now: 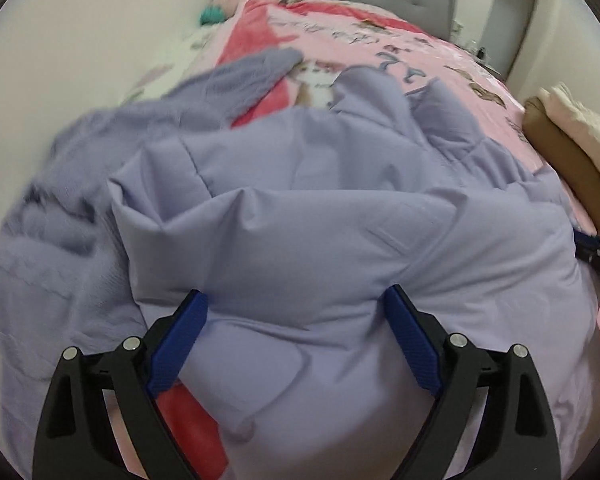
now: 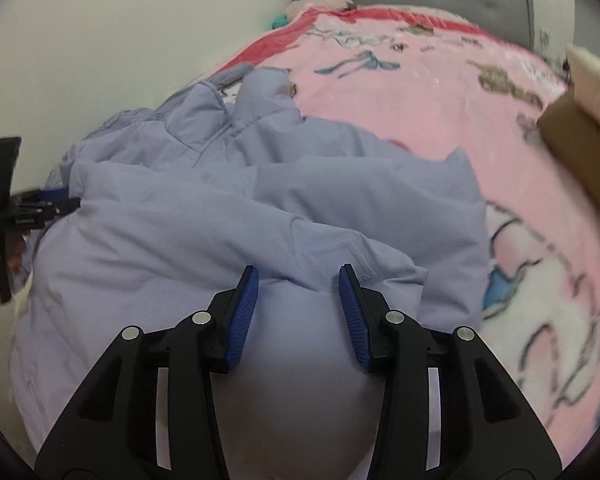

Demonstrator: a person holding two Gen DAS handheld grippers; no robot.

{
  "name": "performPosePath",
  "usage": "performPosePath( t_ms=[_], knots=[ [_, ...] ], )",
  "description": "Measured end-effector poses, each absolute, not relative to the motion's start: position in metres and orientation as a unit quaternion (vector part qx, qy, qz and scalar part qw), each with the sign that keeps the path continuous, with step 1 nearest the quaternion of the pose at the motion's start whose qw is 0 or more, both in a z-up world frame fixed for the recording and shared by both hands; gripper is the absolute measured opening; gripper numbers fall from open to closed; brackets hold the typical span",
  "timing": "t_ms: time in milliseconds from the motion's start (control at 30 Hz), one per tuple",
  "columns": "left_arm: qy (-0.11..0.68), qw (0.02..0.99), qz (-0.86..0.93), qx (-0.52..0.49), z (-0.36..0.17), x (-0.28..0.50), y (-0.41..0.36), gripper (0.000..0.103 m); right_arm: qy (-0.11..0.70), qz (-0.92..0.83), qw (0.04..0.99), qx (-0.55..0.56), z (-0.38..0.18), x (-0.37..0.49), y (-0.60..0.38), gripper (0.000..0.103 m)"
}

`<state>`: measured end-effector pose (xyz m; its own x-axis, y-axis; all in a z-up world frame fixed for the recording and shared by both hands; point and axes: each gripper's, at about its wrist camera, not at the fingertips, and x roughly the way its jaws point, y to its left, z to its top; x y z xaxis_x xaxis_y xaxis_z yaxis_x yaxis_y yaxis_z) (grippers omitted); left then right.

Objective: Fold large clothes

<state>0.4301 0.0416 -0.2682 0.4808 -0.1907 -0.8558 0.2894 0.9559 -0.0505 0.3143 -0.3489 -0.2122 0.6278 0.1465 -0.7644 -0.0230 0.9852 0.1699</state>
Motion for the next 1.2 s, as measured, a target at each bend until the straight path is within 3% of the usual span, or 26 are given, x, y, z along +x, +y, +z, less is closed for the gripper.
performPosePath(
  t_ms=[300, 400, 433, 467, 600, 700, 867, 967, 1200],
  knots=[
    [0.493, 0.864, -0.088, 0.05, -0.285, 0.427, 0.029, 0.091, 0.444, 0.021, 0.893, 0.073, -0.23, 0.327, -0.344, 0.04],
    [0.479, 0.872, -0.074, 0.066, -0.266, 0.419, 0.026, 0.091, 0.46, 0.008, 0.887, 0.042, -0.214, 0.331, -0.335, 0.042],
    [0.464, 0.88, -0.078, 0.069, -0.256, 0.41, 0.028, 0.091, 0.456, 0.009, 0.889, 0.04, -0.205, 0.326, -0.334, 0.048],
    [0.446, 0.888, -0.086, 0.07, -0.248, 0.401, 0.029, 0.091, 0.446, 0.018, 0.894, 0.041, -0.197, 0.32, -0.334, 0.054],
    [0.364, 0.921, -0.116, 0.073, -0.226, 0.338, 0.04, 0.091, 0.338, 0.082, 0.937, 0.036, -0.162, 0.26, -0.327, 0.055],
    [0.349, 0.927, -0.125, 0.047, -0.236, 0.3, 0.044, 0.091, 0.313, 0.089, 0.944, 0.048, -0.166, 0.228, -0.325, 0.053],
    [0.413, 0.901, -0.119, 0.062, -0.28, 0.303, 0.038, 0.091, 0.395, 0.052, 0.917, 0.012, -0.209, 0.236, -0.322, 0.043],
    [0.442, 0.89, -0.113, 0.021, -0.29, 0.314, 0.046, 0.094, 0.411, 0.048, 0.91, -0.002, -0.224, 0.245, -0.32, 0.043],
    [0.451, 0.886, -0.096, 0.04, -0.29, 0.317, 0.038, 0.097, 0.443, 0.041, 0.895, -0.028, -0.227, 0.255, -0.314, 0.046]
  ],
)
